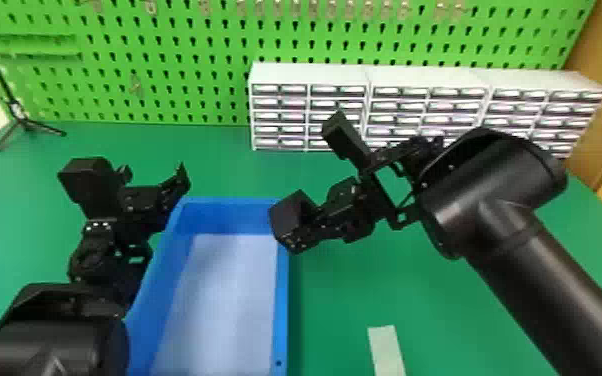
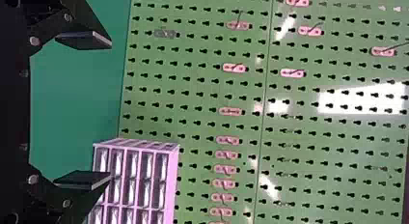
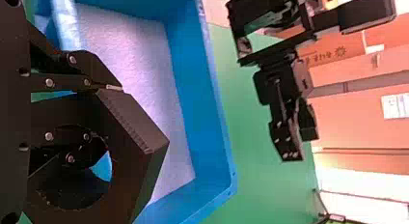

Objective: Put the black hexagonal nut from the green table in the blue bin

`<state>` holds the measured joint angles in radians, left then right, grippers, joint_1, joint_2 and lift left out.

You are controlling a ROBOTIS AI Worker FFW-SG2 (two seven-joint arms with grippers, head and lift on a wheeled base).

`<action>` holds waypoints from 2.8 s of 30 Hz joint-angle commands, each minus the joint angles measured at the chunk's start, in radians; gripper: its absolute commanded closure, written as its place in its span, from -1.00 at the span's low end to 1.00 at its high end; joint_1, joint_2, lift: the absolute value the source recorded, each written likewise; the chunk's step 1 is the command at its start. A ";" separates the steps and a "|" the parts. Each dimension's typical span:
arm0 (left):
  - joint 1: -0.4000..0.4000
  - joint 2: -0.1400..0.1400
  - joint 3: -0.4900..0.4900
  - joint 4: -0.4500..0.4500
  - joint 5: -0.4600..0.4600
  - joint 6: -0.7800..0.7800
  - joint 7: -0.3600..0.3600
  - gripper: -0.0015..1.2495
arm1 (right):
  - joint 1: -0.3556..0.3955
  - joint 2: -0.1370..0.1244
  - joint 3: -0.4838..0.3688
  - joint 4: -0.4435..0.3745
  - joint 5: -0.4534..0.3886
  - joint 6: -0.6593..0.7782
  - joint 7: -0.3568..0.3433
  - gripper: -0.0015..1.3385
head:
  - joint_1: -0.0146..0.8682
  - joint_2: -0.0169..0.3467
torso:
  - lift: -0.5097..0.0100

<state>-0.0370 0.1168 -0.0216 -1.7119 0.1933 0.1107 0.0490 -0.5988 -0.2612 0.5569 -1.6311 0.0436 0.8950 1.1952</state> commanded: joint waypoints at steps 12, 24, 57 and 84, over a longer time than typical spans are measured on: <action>-0.001 0.000 -0.012 0.006 0.006 0.004 0.000 -0.52 | -0.067 0.097 0.100 0.100 -0.018 -0.085 -0.040 0.46 | 0.58 -0.76 | 0.59; -0.003 0.000 -0.011 0.008 0.006 0.004 0.000 -0.52 | -0.110 0.103 0.213 0.188 -0.143 -0.180 -0.128 0.46 | 0.58 -0.76 | 0.59; -0.008 0.000 -0.006 0.009 0.012 0.004 0.000 -0.52 | -0.180 0.076 0.319 0.195 -0.185 -0.199 -0.164 0.44 | 0.58 -0.76 | 0.59; -0.004 0.000 -0.004 0.009 0.012 0.004 0.000 -0.52 | -0.174 0.062 0.288 0.197 -0.180 -0.212 -0.167 -0.88 | 0.58 -0.76 | 0.59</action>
<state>-0.0443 0.1166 -0.0265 -1.7027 0.2054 0.1150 0.0490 -0.7758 -0.1977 0.8572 -1.4340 -0.1387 0.6827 1.0278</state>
